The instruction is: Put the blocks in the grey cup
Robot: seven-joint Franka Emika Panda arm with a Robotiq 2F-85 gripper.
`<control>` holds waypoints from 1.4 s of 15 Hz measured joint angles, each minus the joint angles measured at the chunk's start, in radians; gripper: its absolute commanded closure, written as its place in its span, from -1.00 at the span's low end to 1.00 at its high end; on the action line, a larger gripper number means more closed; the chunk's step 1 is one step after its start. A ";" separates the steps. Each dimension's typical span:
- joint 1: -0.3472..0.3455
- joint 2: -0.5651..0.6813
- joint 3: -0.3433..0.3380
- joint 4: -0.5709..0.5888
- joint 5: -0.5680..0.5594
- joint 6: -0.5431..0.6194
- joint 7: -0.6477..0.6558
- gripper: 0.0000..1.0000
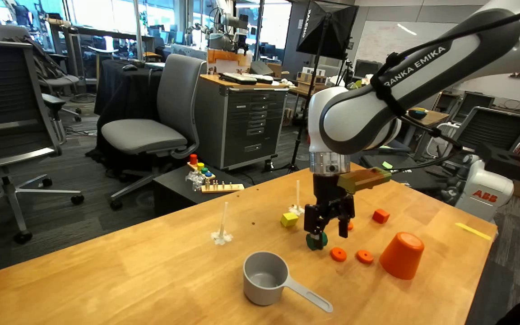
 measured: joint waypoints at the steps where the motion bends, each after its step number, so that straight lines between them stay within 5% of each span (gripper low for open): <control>1: -0.004 -0.004 -0.005 -0.007 0.000 0.003 0.000 -1.00; 10: 0.010 -0.018 -0.020 -0.012 -0.020 0.037 0.000 -1.00; 11: 0.015 -0.014 -0.020 -0.010 -0.021 0.037 0.000 -0.50; 12: 0.019 -0.008 -0.020 -0.007 -0.021 0.037 0.000 -0.47; 18: 0.027 0.045 -0.023 0.032 -0.058 0.037 0.000 0.48; 20: 0.029 0.058 -0.026 0.050 -0.072 0.037 0.000 -0.30; 21: 0.029 0.065 -0.027 0.060 -0.079 0.036 0.000 -0.31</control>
